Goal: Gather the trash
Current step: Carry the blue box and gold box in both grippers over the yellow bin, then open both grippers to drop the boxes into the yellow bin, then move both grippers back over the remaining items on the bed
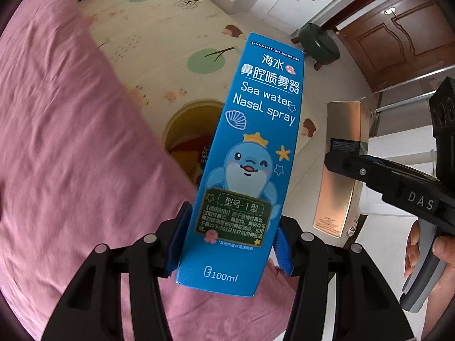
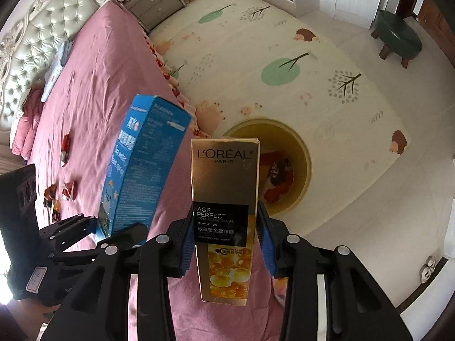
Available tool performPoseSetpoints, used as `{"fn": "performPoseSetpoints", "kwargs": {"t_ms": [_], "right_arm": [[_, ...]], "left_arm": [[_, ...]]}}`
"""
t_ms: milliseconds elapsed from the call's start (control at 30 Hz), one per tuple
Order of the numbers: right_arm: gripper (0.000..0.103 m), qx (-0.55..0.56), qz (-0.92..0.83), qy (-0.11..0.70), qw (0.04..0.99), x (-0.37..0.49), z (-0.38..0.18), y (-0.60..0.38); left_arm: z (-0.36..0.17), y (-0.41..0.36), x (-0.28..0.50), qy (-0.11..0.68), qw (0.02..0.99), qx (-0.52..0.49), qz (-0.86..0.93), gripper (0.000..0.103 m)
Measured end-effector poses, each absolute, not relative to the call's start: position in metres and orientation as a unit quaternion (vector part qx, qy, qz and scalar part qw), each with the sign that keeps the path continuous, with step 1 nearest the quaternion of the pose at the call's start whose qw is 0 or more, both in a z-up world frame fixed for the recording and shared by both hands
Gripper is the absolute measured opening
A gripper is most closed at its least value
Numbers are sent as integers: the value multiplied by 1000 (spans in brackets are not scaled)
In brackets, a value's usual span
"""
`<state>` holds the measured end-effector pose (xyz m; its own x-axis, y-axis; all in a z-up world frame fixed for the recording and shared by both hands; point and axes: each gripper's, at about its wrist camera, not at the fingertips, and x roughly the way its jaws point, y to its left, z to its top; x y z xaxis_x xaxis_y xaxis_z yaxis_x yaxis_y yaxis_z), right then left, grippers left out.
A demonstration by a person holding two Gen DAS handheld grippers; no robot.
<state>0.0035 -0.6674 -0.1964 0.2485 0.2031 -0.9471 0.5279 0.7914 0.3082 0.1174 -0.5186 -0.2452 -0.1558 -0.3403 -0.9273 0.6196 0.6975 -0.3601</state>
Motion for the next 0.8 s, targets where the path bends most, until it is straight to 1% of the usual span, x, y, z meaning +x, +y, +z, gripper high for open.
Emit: {"fn": "performPoseSetpoints", "kwargs": {"t_ms": [133,167,200,233,500,800], "right_arm": [[39,303,-115,592,738,9,-194,-681],[47,306,-122,588,739,9,-193,-685],[51,311,-131,583,739,8,-192,-691],[53,316,-135,578,740,7,-191,-695],[53,327,-130,575,739,6,-187,-701],[53,312,-94,578,748,21,-168,-664]], "left_arm": [[-240,-533,117,653,638,117,-390,51],[-240,-537,117,653,636,123,-392,66],[-239,-539,117,653,637,126,-390,84],[-238,-542,117,650,640,126,-390,84],[-236,-533,118,654,645,129,-374,84],[-217,-490,121,645,666,115,-357,84]]}}
